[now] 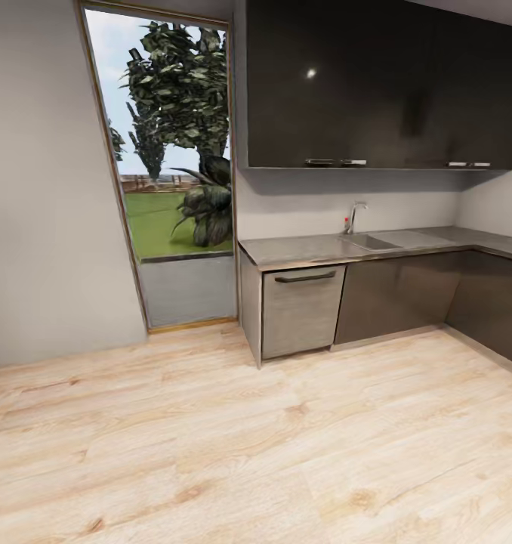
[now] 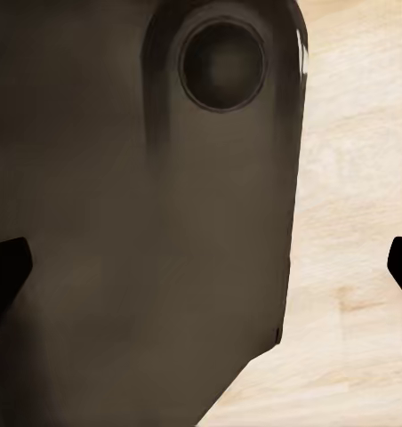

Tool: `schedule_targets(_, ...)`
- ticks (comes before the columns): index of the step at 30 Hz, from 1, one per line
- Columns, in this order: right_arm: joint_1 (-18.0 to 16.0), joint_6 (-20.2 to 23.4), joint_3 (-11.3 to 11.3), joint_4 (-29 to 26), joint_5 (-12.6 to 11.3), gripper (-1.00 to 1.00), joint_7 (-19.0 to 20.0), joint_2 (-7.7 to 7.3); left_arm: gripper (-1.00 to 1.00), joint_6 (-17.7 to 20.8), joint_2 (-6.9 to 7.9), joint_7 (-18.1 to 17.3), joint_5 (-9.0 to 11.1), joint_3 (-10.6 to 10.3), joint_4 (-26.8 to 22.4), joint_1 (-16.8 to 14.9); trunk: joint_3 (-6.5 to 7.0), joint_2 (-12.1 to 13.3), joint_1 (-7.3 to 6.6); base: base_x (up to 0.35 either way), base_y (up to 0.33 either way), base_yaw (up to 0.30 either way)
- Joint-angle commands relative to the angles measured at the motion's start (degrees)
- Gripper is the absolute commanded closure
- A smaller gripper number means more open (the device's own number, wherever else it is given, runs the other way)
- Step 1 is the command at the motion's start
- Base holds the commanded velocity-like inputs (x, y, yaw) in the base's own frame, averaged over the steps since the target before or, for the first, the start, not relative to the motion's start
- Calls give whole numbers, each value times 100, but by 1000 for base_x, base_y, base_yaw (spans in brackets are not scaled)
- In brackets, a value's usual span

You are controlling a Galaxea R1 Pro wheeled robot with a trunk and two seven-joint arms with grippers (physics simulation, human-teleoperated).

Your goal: Put the three can of soda from the living room inside the tash can in the kitchen.

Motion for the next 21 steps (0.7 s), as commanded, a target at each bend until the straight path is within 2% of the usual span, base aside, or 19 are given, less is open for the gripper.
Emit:
schedule_targets(1, 0, 0, 0, 0, 0, -100, 0, 0, -100, 0, 0, 0, 0, 0, 0, 0, 0, 1, 0, 0, 0, 0)
schedule_targets(3, -25, 28, 20, 26, 53, -100, 65, -41, -100, 44, 9, -22, -10, 3, -9, 7, 0, 1, 0, 0, 0, 0)
schedule_targets(21, -25, 30, 21, 26, 57, -100, 113, -42, -100, 46, 9, -21, -10, 4, -9, 7, 0, 1, 0, 0, 0, 0)
